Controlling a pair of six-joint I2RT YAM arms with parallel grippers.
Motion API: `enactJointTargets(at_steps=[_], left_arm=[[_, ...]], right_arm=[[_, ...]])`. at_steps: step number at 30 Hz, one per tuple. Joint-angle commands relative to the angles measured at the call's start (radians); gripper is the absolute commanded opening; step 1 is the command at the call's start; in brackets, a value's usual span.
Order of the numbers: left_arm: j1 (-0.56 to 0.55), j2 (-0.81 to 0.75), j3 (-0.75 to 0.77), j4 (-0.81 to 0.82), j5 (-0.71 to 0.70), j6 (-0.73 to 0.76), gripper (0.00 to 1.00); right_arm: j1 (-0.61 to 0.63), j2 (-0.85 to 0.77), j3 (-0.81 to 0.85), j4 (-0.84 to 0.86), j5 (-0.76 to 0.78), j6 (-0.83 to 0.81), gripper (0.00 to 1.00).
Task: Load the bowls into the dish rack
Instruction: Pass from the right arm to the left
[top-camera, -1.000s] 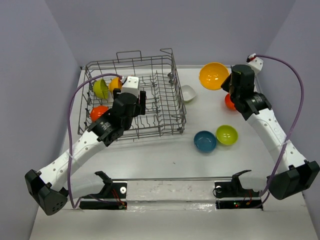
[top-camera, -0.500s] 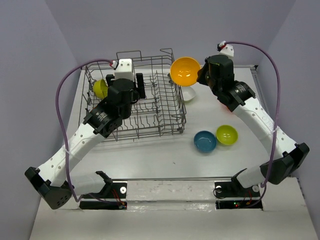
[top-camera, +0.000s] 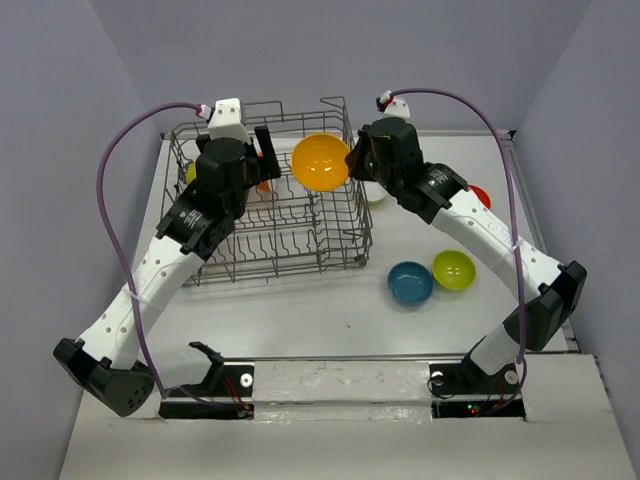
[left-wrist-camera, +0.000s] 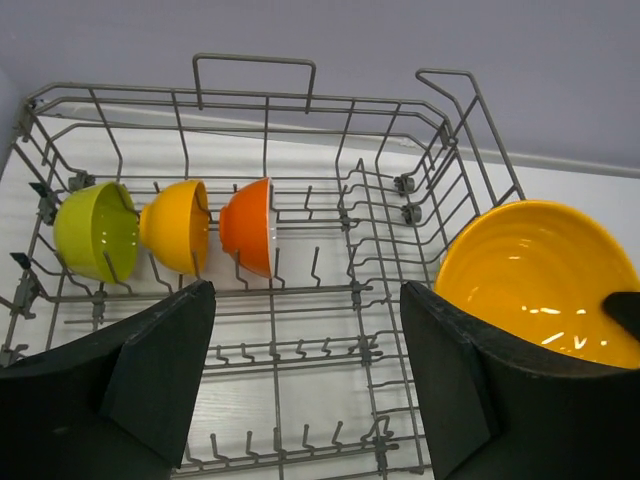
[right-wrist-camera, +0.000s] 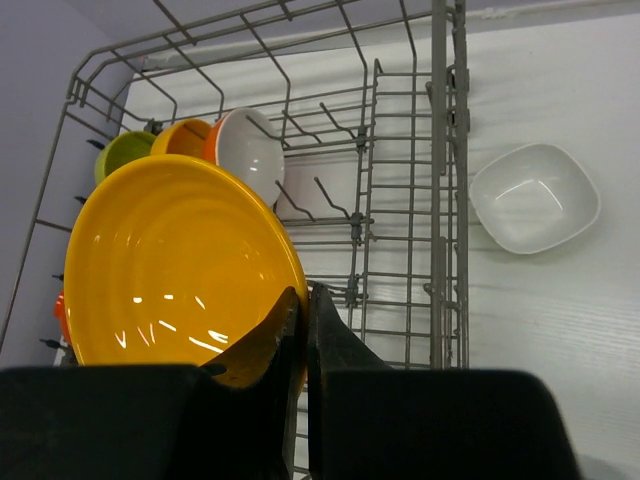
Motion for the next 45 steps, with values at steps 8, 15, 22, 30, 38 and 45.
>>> enactJointTargets(at_steps=[8, 15, 22, 30, 38, 45], left_arm=[[0.057, -0.029, -0.053, 0.099, 0.237, -0.078, 0.84], [0.076, -0.008, -0.096, 0.131, 0.272, -0.095, 0.84], [0.08, 0.003, -0.112, 0.157, 0.326, -0.103, 0.81], [0.079, -0.009, -0.132, 0.164, 0.367, -0.109, 0.57], [0.082, -0.018, -0.158, 0.145, 0.374, -0.106, 0.47], [0.08, -0.022, -0.158, 0.131, 0.387, -0.095, 0.39]], right_arm=[[0.071, 0.053, 0.115, 0.104, -0.001, 0.011, 0.01], [0.101, 0.077, 0.137, 0.104, 0.003, 0.014, 0.01], [0.11, 0.099, 0.151, 0.107, 0.002, 0.014, 0.01], [0.11, 0.116, 0.152, 0.109, 0.02, 0.013, 0.01], [0.119, 0.129, 0.187, 0.112, 0.022, 0.001, 0.01], [0.119, 0.146, 0.204, 0.112, 0.026, -0.007, 0.01]])
